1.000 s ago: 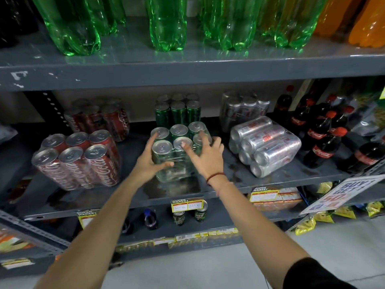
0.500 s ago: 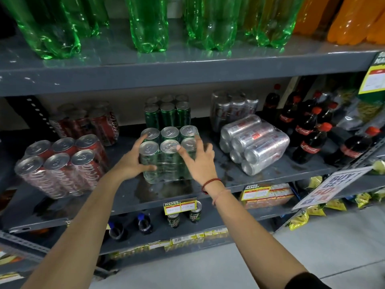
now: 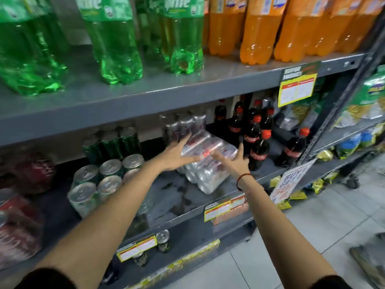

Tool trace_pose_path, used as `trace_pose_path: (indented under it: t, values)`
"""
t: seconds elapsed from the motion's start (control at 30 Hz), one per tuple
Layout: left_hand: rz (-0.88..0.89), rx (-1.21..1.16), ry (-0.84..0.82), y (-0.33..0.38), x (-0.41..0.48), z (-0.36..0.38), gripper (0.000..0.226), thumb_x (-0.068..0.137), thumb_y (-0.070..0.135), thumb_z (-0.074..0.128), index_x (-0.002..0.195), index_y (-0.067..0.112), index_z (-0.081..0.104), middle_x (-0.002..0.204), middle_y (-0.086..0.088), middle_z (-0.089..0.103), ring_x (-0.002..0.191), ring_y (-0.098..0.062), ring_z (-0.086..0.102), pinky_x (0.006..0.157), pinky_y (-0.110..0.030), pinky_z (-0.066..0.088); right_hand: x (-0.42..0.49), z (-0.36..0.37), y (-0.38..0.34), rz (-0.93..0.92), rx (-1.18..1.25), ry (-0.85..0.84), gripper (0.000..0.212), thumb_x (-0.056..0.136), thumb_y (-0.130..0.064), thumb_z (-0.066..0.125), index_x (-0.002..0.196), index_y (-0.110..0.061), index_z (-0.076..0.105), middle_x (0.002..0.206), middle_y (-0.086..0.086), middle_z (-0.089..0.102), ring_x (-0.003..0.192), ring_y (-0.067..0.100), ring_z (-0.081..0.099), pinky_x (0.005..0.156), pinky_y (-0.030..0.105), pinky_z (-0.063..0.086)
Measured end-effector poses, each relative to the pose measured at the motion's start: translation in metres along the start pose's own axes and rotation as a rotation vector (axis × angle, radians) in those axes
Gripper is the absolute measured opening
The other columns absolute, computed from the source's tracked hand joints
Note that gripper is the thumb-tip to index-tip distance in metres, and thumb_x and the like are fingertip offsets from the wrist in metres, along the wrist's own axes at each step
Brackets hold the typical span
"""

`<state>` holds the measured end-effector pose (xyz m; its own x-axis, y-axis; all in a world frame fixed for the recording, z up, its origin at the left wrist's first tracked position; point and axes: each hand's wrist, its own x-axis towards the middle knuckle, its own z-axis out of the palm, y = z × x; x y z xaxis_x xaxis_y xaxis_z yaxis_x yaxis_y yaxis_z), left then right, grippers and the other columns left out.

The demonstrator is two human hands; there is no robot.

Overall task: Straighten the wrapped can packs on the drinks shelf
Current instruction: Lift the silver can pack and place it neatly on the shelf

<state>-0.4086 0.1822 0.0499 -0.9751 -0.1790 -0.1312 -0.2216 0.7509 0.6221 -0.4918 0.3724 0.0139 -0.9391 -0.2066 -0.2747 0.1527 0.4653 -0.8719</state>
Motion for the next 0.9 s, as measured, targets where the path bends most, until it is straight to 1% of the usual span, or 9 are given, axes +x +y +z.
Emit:
trace_pose_path:
  t: [0.1, 0.17, 0.2, 0.27, 0.4, 0.5, 0.63, 0.8, 0.9]
  values:
    - [-0.078, 0.055, -0.111, 0.0, 0.032, 0.007, 0.123, 0.053, 0.076, 0.069, 0.149, 0.039, 0.002, 0.16, -0.007, 0.013, 0.145, -0.023, 0.017, 0.118, -0.036, 0.016, 0.02, 0.0, 0.007, 0.074, 0.129, -0.105, 0.123, 0.063, -0.049, 0.081, 0.147, -0.039, -0.007, 0.144, 0.011, 0.037, 0.12, 0.032, 0.05, 0.102, 0.049, 0.043]
    - [-0.087, 0.032, -0.164, 0.001, 0.045, 0.007, 0.119, 0.061, 0.061, 0.076, 0.15, 0.03, 0.004, 0.158, -0.003, 0.019, 0.143, -0.02, 0.021, 0.113, -0.025, 0.015, 0.027, -0.002, 0.007, 0.107, 0.226, -0.143, 0.12, 0.063, -0.043, 0.084, 0.147, -0.042, -0.002, 0.122, 0.002, 0.046, 0.087, 0.02, 0.057, 0.087, 0.049, 0.054]
    - [-0.094, 0.012, -0.185, 0.002, 0.049, 0.006, 0.113, 0.067, 0.049, 0.078, 0.151, 0.024, 0.006, 0.156, -0.003, 0.022, 0.142, -0.019, 0.023, 0.108, -0.02, 0.015, 0.03, -0.002, 0.007, 0.117, 0.259, -0.154, 0.117, 0.063, -0.041, 0.085, 0.146, -0.041, 0.003, 0.121, 0.002, 0.046, 0.081, 0.017, 0.056, 0.08, 0.047, 0.056]
    - [-0.102, -0.001, -0.187, 0.002, 0.053, 0.007, 0.116, 0.064, 0.044, 0.082, 0.15, 0.021, 0.008, 0.155, -0.001, 0.024, 0.14, -0.018, 0.026, 0.108, -0.021, 0.017, 0.036, 0.0, 0.007, 0.127, 0.299, -0.157, 0.107, 0.06, -0.037, 0.087, 0.141, -0.034, 0.018, 0.123, 0.005, 0.05, 0.084, 0.019, 0.057, 0.072, 0.042, 0.057]
    - [-0.109, -0.025, -0.108, -0.016, 0.055, 0.018, 0.144, 0.025, 0.08, 0.076, 0.148, 0.037, 0.015, 0.151, 0.006, 0.032, 0.137, -0.018, 0.034, 0.114, -0.04, 0.029, 0.04, 0.004, 0.011, 0.074, 0.348, -0.115, 0.087, 0.051, -0.033, 0.09, 0.121, -0.028, 0.039, 0.115, 0.006, 0.061, 0.094, 0.024, 0.063, 0.078, 0.047, 0.058]
    - [-0.143, -0.051, -0.025, -0.029, 0.05, 0.029, 0.14, 0.024, 0.082, 0.075, 0.144, 0.05, 0.011, 0.15, 0.005, 0.037, 0.138, -0.022, 0.036, 0.111, -0.043, 0.033, 0.039, 0.001, 0.011, -0.013, 0.348, -0.136, 0.071, 0.061, -0.024, 0.087, 0.116, -0.024, 0.042, 0.107, 0.003, 0.061, 0.091, 0.018, 0.063, 0.074, 0.039, 0.056]
    - [-0.175, -0.063, 0.149, -0.023, 0.02, 0.036, 0.137, 0.024, 0.088, 0.068, 0.141, 0.057, 0.004, 0.148, -0.008, 0.033, 0.137, -0.033, 0.03, 0.111, -0.05, 0.031, 0.036, 0.0, 0.011, -0.185, 0.265, -0.142, 0.071, 0.056, -0.024, 0.09, 0.112, -0.022, 0.046, 0.113, 0.006, 0.062, 0.1, 0.021, 0.064, 0.088, 0.043, 0.055]
    - [-0.135, -0.142, 0.349, -0.019, -0.016, 0.067, 0.14, 0.036, 0.08, 0.07, 0.146, 0.043, -0.008, 0.145, -0.014, 0.021, 0.136, -0.035, 0.021, 0.113, -0.051, 0.024, 0.029, -0.004, 0.009, -0.529, 0.107, -0.119, 0.077, 0.053, -0.031, 0.09, 0.115, -0.033, 0.045, 0.116, 0.0, 0.057, 0.105, 0.015, 0.059, 0.089, 0.03, 0.051]
    - [-0.138, -0.036, 0.434, -0.022, -0.026, 0.091, 0.14, 0.042, 0.089, 0.055, 0.146, 0.032, -0.018, 0.149, -0.018, 0.013, 0.137, -0.039, 0.02, 0.109, -0.055, 0.026, 0.024, -0.005, 0.012, -0.72, 0.008, -0.105, 0.079, 0.056, -0.028, 0.089, 0.114, -0.046, 0.039, 0.119, -0.01, 0.046, 0.112, 0.012, 0.051, 0.095, 0.022, 0.043]
